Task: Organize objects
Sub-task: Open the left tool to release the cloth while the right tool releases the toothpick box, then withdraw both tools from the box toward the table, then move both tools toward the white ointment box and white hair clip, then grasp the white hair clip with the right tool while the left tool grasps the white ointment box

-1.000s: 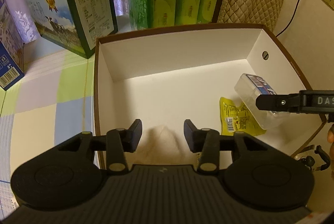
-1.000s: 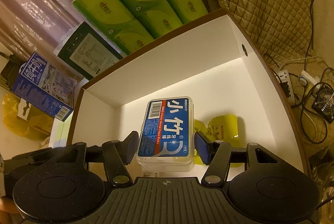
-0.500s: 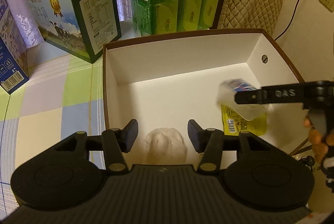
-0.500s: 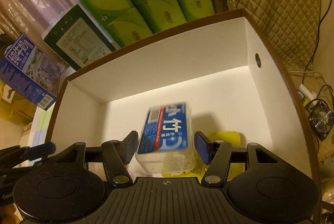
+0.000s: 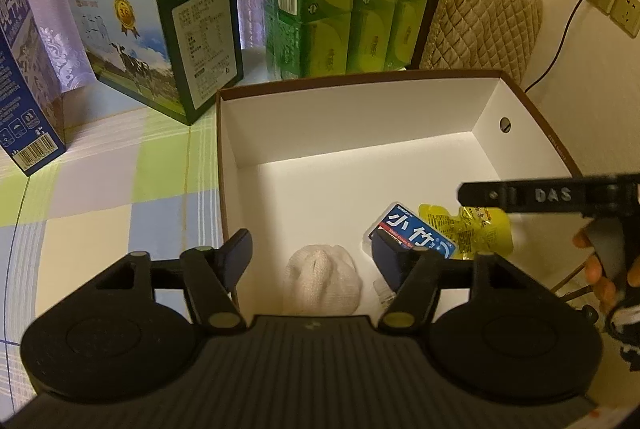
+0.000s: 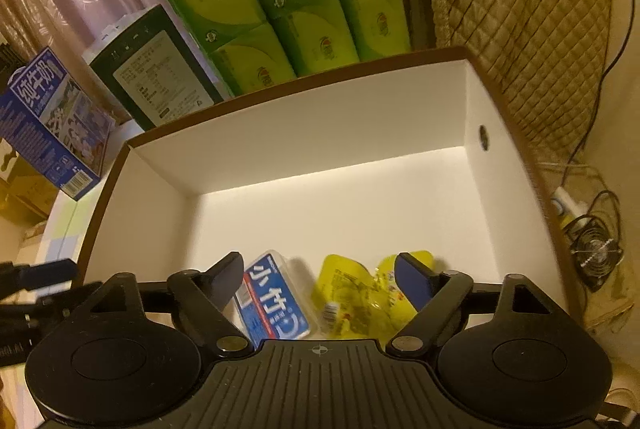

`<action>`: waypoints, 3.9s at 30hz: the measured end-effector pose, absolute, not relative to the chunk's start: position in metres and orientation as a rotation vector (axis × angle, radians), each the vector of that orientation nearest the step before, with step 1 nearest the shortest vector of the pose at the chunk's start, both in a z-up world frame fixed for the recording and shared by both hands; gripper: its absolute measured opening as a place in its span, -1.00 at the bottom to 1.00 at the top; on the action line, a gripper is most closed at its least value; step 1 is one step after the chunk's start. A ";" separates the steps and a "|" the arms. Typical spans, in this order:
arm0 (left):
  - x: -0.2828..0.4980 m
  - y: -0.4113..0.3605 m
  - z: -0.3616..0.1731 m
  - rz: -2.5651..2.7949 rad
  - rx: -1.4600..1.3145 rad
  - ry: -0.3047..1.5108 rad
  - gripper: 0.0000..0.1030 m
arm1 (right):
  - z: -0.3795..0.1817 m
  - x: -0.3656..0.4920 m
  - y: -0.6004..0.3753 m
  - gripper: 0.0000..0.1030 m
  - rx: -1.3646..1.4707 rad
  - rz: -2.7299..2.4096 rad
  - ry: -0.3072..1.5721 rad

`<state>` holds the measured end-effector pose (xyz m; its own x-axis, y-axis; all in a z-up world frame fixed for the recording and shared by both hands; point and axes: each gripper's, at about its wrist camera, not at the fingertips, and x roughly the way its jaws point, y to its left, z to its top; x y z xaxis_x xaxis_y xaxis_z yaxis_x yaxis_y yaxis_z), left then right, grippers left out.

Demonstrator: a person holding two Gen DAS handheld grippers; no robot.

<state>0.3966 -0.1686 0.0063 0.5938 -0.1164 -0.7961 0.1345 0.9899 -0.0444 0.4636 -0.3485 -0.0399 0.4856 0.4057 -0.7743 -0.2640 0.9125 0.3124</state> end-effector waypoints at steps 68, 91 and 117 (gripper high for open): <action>0.149 0.040 0.038 -0.025 -0.116 0.890 0.88 | -0.003 0.197 -0.186 0.73 0.008 0.518 0.967; 0.140 0.089 -0.002 0.072 -0.127 0.968 0.88 | -0.042 0.182 -0.110 0.72 -0.040 0.656 0.973; 0.163 0.125 -0.047 0.142 -0.144 1.058 0.88 | -0.102 0.201 -0.043 0.63 -0.146 0.643 0.973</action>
<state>0.1626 0.1253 -0.0473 0.4830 0.0469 -0.8744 -0.1851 0.9815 -0.0496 0.2015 -0.0430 -0.1018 0.3946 0.4416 -0.8057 -0.5683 0.8064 0.1637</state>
